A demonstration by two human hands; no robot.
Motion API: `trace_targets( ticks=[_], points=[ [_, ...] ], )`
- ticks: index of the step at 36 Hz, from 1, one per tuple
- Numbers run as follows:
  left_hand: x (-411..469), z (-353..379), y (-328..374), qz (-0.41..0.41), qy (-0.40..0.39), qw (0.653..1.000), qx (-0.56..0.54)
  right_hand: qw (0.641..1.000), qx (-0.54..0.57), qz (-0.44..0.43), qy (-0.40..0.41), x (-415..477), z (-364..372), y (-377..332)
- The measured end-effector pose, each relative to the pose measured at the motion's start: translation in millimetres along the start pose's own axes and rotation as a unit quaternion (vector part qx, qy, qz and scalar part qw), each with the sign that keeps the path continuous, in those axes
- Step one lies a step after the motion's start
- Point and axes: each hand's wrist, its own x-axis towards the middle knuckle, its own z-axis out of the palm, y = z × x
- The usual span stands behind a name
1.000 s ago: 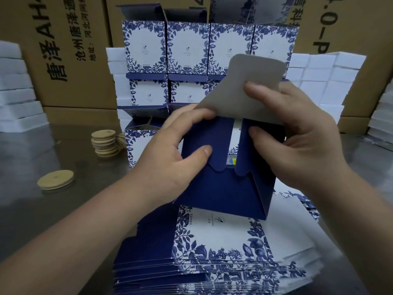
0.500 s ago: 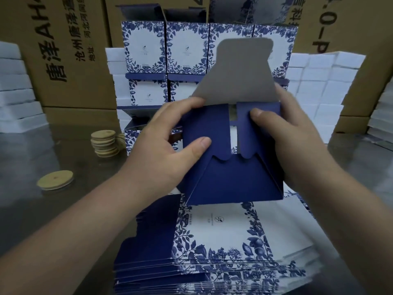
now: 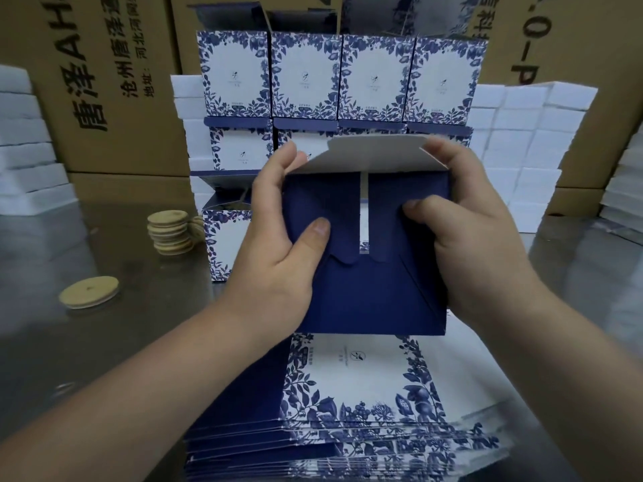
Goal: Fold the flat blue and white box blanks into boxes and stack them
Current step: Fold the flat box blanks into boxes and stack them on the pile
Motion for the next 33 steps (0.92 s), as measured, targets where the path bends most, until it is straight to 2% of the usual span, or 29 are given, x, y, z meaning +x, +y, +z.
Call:
trace_targets(
  ticks=[5, 13, 17, 25, 28, 33],
  points=[
    [2, 1, 7, -0.019, 0.022, 0.999, -0.028, 0.998, 0.056, -0.027, -0.018, 1, 0, 0],
    [3, -1, 13, -0.021, 0.023, 0.999, -0.043, 0.996, 0.073, -0.052, -0.005, 2, 0, -2],
    [2, 0, 14, -0.033, 0.040, 0.998, -0.045, 0.992, 0.122, -0.032, -0.018, 0, 1, -4],
    [1, -4, 17, -0.049, 0.028, 0.997, -0.047, 0.992, 0.125, -0.001, -0.007, 0, -3, -5],
    [1, -3, 19, -0.041, 0.017, 0.999, 0.007, 0.994, 0.104, -0.010, -0.017, -1, -2, -6],
    [-1, -2, 23, -0.014, 0.004, 0.994, 0.109, 0.998, 0.003, -0.064, -0.024, -4, 1, -5]
  ],
)
